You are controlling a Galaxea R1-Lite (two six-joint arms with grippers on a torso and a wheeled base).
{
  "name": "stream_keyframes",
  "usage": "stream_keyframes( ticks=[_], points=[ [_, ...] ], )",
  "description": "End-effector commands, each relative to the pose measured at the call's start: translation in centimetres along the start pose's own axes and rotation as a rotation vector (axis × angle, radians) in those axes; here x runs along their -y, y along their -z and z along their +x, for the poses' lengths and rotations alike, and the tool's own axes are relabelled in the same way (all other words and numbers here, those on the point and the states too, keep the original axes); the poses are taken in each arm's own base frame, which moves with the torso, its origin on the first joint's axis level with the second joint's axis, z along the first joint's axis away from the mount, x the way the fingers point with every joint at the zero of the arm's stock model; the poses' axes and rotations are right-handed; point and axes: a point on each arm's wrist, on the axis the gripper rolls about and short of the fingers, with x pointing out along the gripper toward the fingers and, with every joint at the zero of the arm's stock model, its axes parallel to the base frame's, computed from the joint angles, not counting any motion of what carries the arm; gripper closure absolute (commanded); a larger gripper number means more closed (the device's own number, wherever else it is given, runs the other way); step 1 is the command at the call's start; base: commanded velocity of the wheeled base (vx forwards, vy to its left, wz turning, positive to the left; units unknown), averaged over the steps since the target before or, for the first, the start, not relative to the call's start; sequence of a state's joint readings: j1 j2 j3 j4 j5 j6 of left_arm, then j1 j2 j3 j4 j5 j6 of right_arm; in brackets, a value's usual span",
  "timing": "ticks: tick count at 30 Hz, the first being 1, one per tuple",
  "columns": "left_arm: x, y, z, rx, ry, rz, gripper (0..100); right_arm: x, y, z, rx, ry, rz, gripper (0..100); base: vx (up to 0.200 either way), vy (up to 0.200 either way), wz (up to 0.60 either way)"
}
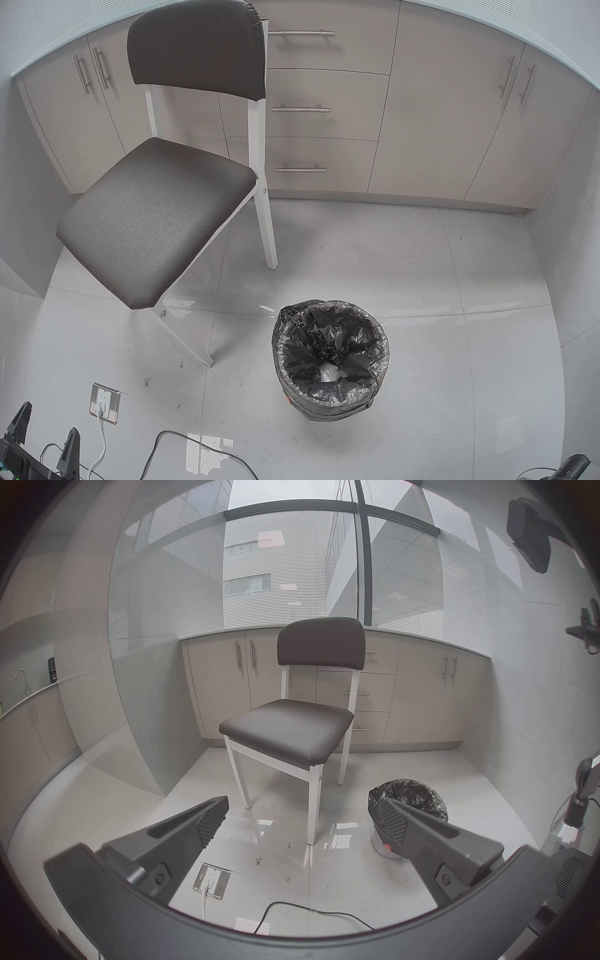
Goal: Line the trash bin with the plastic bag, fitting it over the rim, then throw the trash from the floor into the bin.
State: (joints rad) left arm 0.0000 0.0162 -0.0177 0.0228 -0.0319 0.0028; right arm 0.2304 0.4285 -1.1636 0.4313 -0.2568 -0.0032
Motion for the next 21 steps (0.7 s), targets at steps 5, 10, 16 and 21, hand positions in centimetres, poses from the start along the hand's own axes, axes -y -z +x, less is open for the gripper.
stream_keyframes(
  ticks=[5,10,16,21],
  points=[
    [0.0,0.3,0.0,0.003,0.000,0.000,0,0.7,1.6,-7.8,0.166,0.074,-0.021,100,0.000,0.000,0.00],
    [0.0,0.3,0.0,0.003,0.000,-0.001,0,-0.4,2.8,-10.3,0.233,0.125,-0.043,100,0.000,0.000,0.00],
    [0.0,0.3,0.0,0.003,0.000,0.000,0,-1.2,3.9,-11.3,0.256,0.117,-0.059,100,0.000,0.000,0.00],
    [0.0,0.3,0.0,0.003,0.000,-0.001,0,-1.9,5.5,-11.8,0.257,0.013,-0.102,100,0.000,0.000,0.00]
  ],
)
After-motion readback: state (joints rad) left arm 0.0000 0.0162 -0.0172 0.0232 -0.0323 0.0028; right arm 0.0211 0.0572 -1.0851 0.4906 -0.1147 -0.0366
